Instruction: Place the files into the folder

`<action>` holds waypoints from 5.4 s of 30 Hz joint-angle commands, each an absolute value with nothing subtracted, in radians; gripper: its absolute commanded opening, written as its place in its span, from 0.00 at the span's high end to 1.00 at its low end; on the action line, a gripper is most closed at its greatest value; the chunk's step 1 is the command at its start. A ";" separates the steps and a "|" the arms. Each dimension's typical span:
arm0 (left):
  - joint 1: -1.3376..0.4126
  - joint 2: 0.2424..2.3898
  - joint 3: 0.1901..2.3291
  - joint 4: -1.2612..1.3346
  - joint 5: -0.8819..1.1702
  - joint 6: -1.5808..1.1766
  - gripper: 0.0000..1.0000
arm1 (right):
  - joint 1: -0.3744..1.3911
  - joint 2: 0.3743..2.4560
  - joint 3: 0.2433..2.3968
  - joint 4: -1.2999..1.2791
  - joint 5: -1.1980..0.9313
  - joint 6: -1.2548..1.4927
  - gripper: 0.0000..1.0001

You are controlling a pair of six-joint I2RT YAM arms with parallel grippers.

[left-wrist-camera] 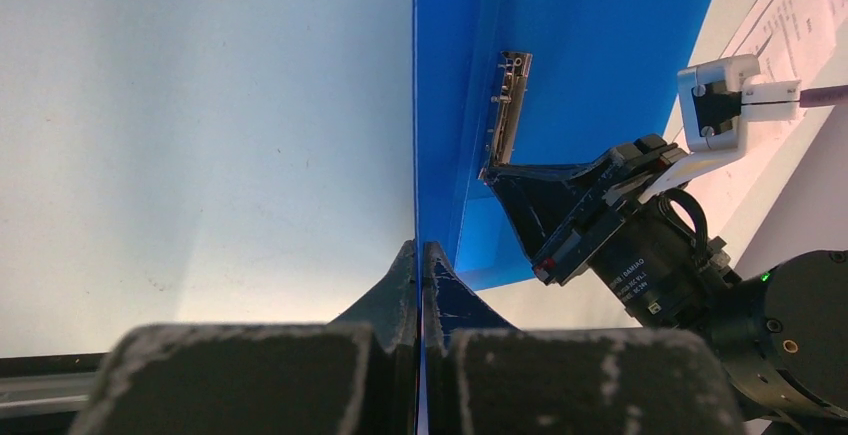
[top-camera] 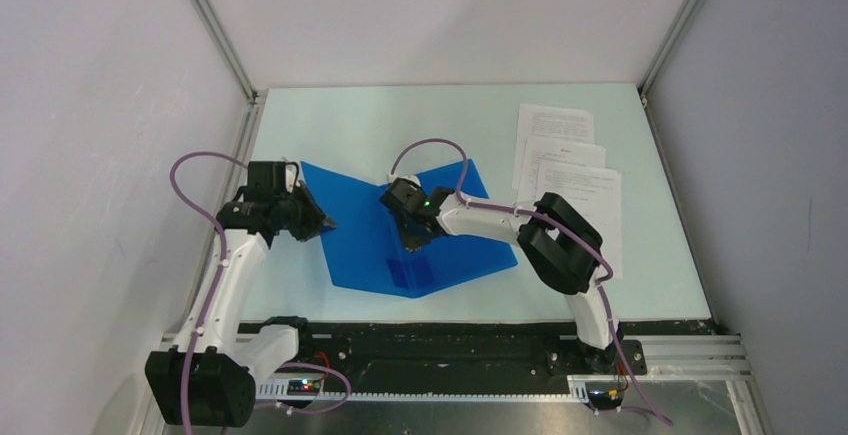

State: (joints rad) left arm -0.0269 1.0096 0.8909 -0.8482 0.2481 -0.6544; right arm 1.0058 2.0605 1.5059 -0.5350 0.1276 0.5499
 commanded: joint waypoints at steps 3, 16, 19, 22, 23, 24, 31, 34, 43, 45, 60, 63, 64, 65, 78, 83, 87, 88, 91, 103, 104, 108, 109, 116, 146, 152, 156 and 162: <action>-0.038 1.014 0.936 -0.848 0.262 -0.633 1.00 | 1.015 2.151 1.514 -0.563 0.190 0.546 0.92; -0.038 1.035 0.972 -0.845 0.286 -0.615 1.00 | 0.996 2.276 1.596 -0.669 0.246 0.573 1.00; -0.038 1.036 0.970 -0.845 0.292 -0.608 1.00 | 0.962 2.246 1.568 -0.660 0.225 0.602 1.00; -0.037 1.037 0.969 -0.847 0.292 -0.602 1.00 | 0.930 2.168 1.453 -0.560 0.160 0.623 1.00; -0.038 1.039 0.969 -0.847 0.292 -0.598 1.00 | 0.911 2.128 1.409 -0.540 0.127 0.635 1.00; -0.038 1.042 0.969 -0.846 0.291 -0.596 1.00 | 0.904 2.110 1.393 -0.515 0.117 0.641 1.00; -0.038 1.059 0.981 -0.847 0.306 -0.570 1.00 | 0.879 1.971 1.358 -0.475 0.048 0.662 1.00; -0.038 1.063 0.982 -0.846 0.318 -0.561 1.00 | 0.881 1.899 1.359 -0.457 0.037 0.670 0.96; -0.038 1.096 1.002 -0.846 0.322 -0.504 1.00 | 0.804 1.772 1.357 -0.507 0.145 0.622 0.58; -0.038 1.116 1.023 -0.848 0.288 -0.469 1.00 | 0.715 1.768 1.343 -0.520 0.128 0.596 0.46; -0.063 1.209 1.520 -1.042 -0.364 -0.427 0.00 | 0.404 1.678 1.070 -0.451 -0.166 0.508 0.27; -0.145 1.158 1.575 -1.044 -0.281 -0.406 0.00 | 0.400 1.691 1.039 -0.419 -0.195 0.513 0.26; -0.162 1.158 1.582 -1.044 -0.243 -0.415 0.02 | 0.394 1.697 1.030 -0.407 -0.208 0.521 0.26; -0.193 1.159 1.578 -1.042 -0.148 -0.425 0.03 | 0.392 1.699 1.018 -0.383 -0.236 0.526 0.26; -0.494 1.315 1.217 -0.906 -0.092 -0.712 0.21 | 0.338 1.700 0.962 -0.336 -0.293 0.547 0.26; -0.451 1.412 1.082 -0.769 -0.095 -0.733 0.25 | 0.313 1.711 0.938 -0.305 -0.341 0.545 0.26; -0.435 1.510 1.047 -0.672 -0.049 -0.711 0.28 | 0.303 1.721 0.920 -0.278 -0.424 0.546 0.26; -0.434 1.548 1.051 -0.657 -0.041 -0.703 0.28 | 0.302 1.725 0.919 -0.280 -0.430 0.545 0.26; -0.433 1.617 1.088 -0.641 -0.024 -0.642 0.29 | 0.290 1.743 0.913 -0.275 -0.479 0.538 0.27; -0.430 1.763 1.208 -0.629 -0.010 -0.512 0.32 | 0.273 1.777 0.865 -0.088 -0.737 0.599 0.52; -0.431 1.770 1.223 -0.629 -0.009 -0.498 0.32 | 0.276 1.784 0.865 -0.045 -0.758 0.610 0.53; -0.430 1.819 1.267 -0.631 0.029 -0.467 0.33 | 0.274 1.816 0.865 0.050 -0.843 0.643 0.59; -0.430 1.832 1.273 -0.631 0.036 -0.465 0.34 | 0.276 1.824 0.864 0.064 -0.853 0.648 0.63; -0.442 1.709 1.258 -0.640 0.061 -0.507 0.34 | 0.296 1.731 0.795 0.035 -0.732 0.718 1.00; -0.649 1.730 1.141 -0.649 -0.174 -0.672 0.71 | 0.379 1.639 0.704 0.100 -0.523 0.868 1.00; -0.645 1.750 1.161 -0.650 -0.161 -0.662 0.76 | 0.386 1.630 0.704 0.086 -0.517 0.862 1.00; -0.645 1.755 1.182 -0.650 -0.158 -0.656 0.78 | 0.389 1.638 0.704 0.092 -0.522 0.864 1.00; -0.642 1.781 1.186 -0.651 -0.168 -0.650 0.77 | 0.393 1.642 0.704 0.097 -0.528 0.868 1.00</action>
State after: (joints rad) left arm -0.6476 1.7561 1.1584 -0.6582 -0.1349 -0.6655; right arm 0.3847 1.6329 0.7071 0.0849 -0.5529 0.8642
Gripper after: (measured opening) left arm 0.221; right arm 0.010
